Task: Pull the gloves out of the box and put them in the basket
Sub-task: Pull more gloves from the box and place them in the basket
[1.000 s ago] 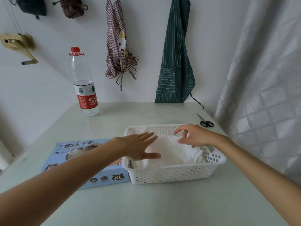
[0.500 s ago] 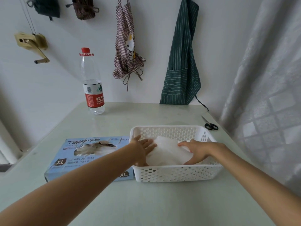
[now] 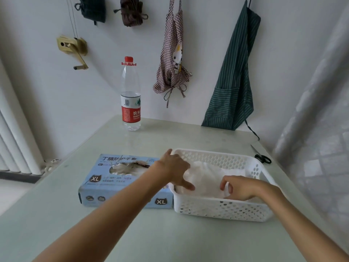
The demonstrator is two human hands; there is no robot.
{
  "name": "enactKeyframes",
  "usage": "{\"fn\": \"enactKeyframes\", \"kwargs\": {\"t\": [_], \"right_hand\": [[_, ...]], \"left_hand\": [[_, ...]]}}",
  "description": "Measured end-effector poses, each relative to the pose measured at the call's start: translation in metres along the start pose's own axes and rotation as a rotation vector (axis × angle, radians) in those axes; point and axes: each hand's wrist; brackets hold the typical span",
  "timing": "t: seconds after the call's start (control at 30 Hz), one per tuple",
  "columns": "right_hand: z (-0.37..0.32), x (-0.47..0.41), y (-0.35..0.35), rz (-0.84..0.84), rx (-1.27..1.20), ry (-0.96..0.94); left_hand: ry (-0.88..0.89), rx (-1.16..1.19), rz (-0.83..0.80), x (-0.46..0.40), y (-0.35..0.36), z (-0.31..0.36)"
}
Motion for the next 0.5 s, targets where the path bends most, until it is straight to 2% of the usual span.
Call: {"fn": "enactKeyframes", "kwargs": {"t": [0.07, 0.13, 0.2, 0.33, 0.5], "right_hand": [[-0.001, 0.005, -0.006, 0.029, -0.024, -0.007], [-0.010, 0.012, -0.014, 0.143, -0.097, -0.036], [-0.031, 0.023, -0.020, 0.312, -0.186, -0.108], [-0.105, 0.041, -0.016, 0.513, -0.246, -0.340], [-0.179, 0.029, -0.006, 0.621, -0.191, -0.521]], "left_hand": [[0.007, 0.134, 0.241, 0.023, -0.007, -0.009], [-0.043, 0.253, 0.465, 0.053, -0.008, -0.029], [-0.150, 0.297, 0.524, 0.087, -0.002, -0.055], [-0.371, 0.379, 0.277, 0.141, 0.025, -0.105], [-0.400, 0.581, 0.005, 0.166, 0.045, -0.130]]}}
Point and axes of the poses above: each hand's wrist, its own x-axis away from the middle knuckle, its own y-axis out of the palm, z = x × y, and after that the axes turned 12 degrees about y, right-handed
